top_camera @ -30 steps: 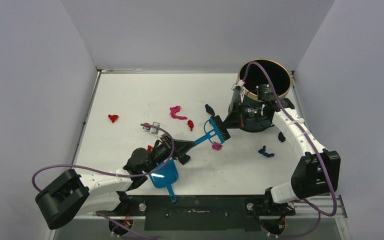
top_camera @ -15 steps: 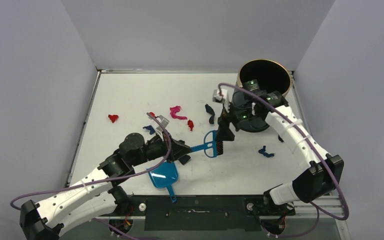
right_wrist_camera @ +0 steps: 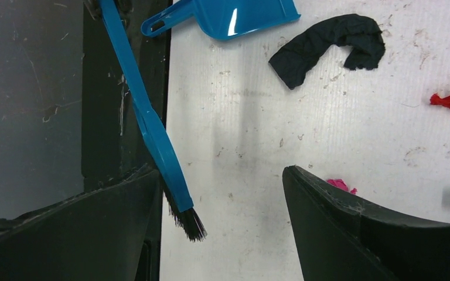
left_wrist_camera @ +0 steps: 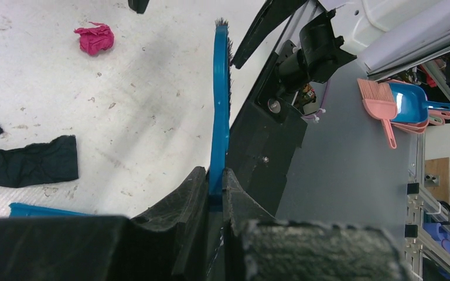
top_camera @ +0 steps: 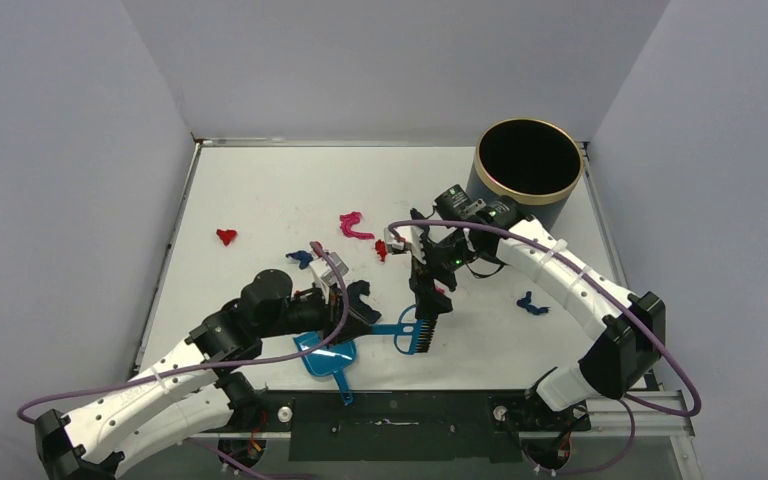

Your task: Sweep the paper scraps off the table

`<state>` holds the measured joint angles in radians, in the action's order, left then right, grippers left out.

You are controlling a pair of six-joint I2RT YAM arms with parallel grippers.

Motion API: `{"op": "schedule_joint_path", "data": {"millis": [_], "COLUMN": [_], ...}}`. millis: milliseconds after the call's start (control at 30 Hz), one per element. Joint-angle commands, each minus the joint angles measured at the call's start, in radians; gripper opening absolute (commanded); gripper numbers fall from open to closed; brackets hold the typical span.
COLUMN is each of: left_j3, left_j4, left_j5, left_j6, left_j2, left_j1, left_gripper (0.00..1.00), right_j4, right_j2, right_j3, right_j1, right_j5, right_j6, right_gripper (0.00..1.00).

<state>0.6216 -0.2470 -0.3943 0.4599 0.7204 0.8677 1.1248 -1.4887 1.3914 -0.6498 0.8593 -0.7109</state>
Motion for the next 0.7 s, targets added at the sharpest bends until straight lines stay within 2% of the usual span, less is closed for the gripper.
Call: {"op": "schedule_joint_path", "data": {"millis": [0, 133, 333, 400, 433, 500, 533, 600, 667], "left_j3": [0.021, 0.02, 0.008, 0.003, 0.001, -0.004, -0.008, -0.013, -0.015], "left_j4": [0.038, 0.055, 0.095, 0.106, 0.108, 0.11, 0.113, 0.115, 0.114], "left_j5": [-0.023, -0.007, 0.01, 0.012, 0.012, 0.003, -0.008, -0.029, -0.042], "left_j6": [-0.034, -0.039, -0.042, -0.045, -0.047, -0.054, -0.057, -0.06, -0.062], "left_j2": [-0.018, -0.019, -0.018, -0.014, -0.011, -0.005, -0.002, 0.005, 0.013], "left_j1": [-0.003, -0.004, -0.006, -0.006, -0.007, -0.009, -0.01, -0.011, -0.012], "left_gripper": [0.0, 0.0, 0.0, 0.0, 0.0, 0.22, 0.29, 0.35, 0.35], "right_j4": [0.001, 0.013, 0.042, 0.047, 0.053, 0.066, 0.072, 0.083, 0.087], "right_j2": [0.009, 0.013, 0.012, 0.012, 0.011, 0.003, 0.0, -0.006, -0.01], "right_j3": [-0.033, -0.056, -0.059, -0.054, -0.052, -0.046, -0.043, -0.035, -0.03], "right_j1": [-0.013, -0.012, -0.009, -0.003, 0.0, 0.012, 0.018, 0.022, 0.023], "right_j5": [0.018, 0.034, 0.071, 0.088, 0.099, 0.125, 0.141, 0.157, 0.157], "right_j6": [-0.042, -0.058, -0.087, -0.093, -0.097, -0.106, -0.111, -0.117, -0.117], "right_gripper": [0.78, 0.63, 0.19, 0.09, 0.06, 0.05, 0.05, 0.05, 0.05]}}
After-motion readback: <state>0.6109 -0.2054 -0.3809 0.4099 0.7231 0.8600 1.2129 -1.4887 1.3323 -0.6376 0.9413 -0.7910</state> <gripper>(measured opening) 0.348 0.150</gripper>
